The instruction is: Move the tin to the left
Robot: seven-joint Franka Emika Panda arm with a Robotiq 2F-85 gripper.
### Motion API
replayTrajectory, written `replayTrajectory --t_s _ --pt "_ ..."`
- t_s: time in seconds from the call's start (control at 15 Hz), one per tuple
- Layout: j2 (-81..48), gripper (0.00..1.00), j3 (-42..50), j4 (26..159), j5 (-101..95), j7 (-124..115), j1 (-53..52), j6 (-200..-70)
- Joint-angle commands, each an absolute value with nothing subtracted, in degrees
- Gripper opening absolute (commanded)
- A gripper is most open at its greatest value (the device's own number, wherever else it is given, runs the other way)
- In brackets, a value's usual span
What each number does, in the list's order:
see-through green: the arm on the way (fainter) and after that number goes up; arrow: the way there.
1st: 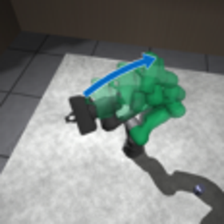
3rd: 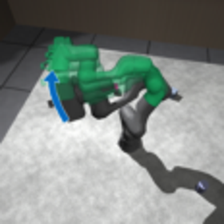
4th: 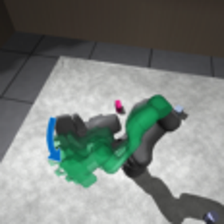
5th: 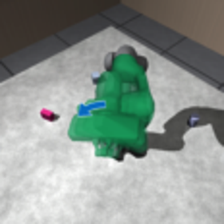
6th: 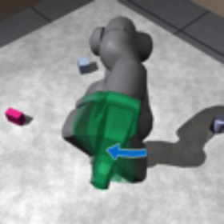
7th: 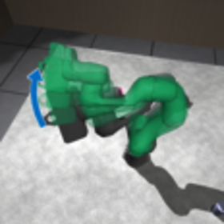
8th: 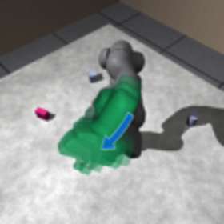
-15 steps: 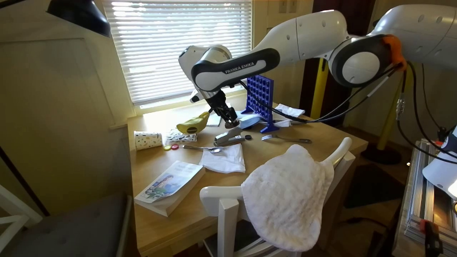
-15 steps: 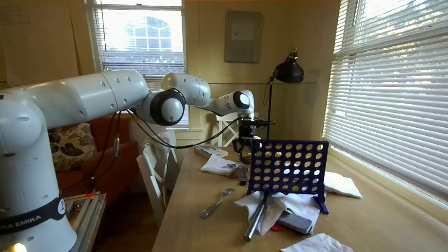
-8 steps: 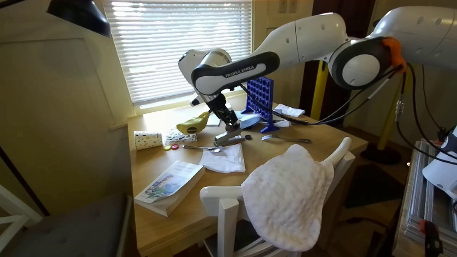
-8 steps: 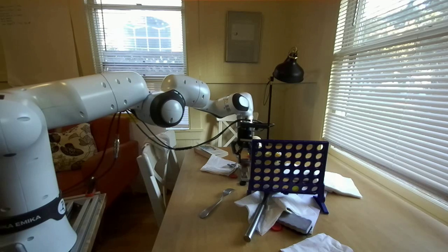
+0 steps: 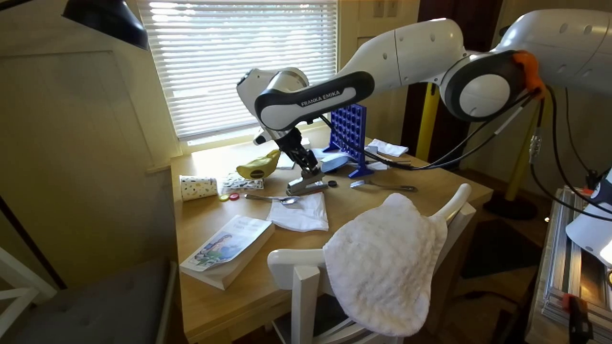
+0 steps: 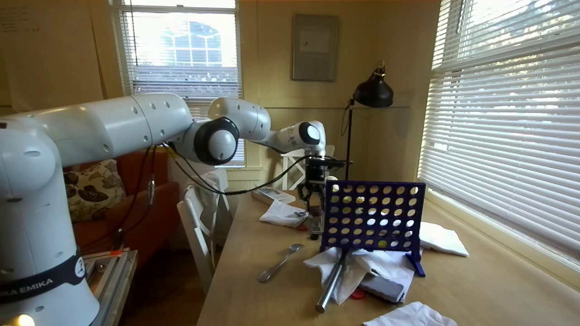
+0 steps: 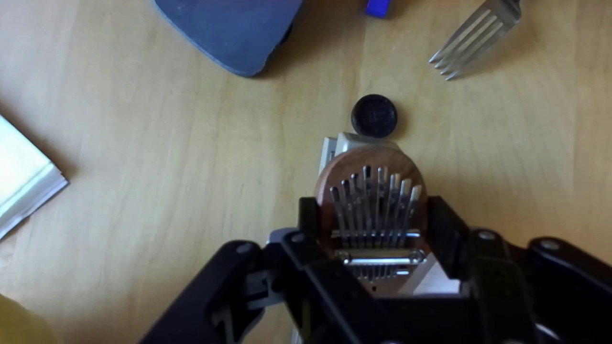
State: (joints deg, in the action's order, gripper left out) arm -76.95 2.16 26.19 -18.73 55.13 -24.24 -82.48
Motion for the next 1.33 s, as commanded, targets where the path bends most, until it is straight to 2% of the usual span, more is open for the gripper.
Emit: replayTrajectory --t_s 0.0,0.2,0.27,0.93,1.27 --pt "-77.5 0.75 2.0 25.3 -17.9 54.0 -24.5 -81.7" --pt "-77.4 0.97 1.9 25.3 -17.9 54.0 -24.6 -81.7" --pt "-77.4 1.0 1.9 25.3 -18.0 54.0 -24.7 -81.7" --pt "-76.4 1.0 3.0 26.0 -19.6 54.9 -26.9 -82.8" --pt "-75.0 1.0 4.6 25.8 -21.7 53.3 -29.3 -87.6"
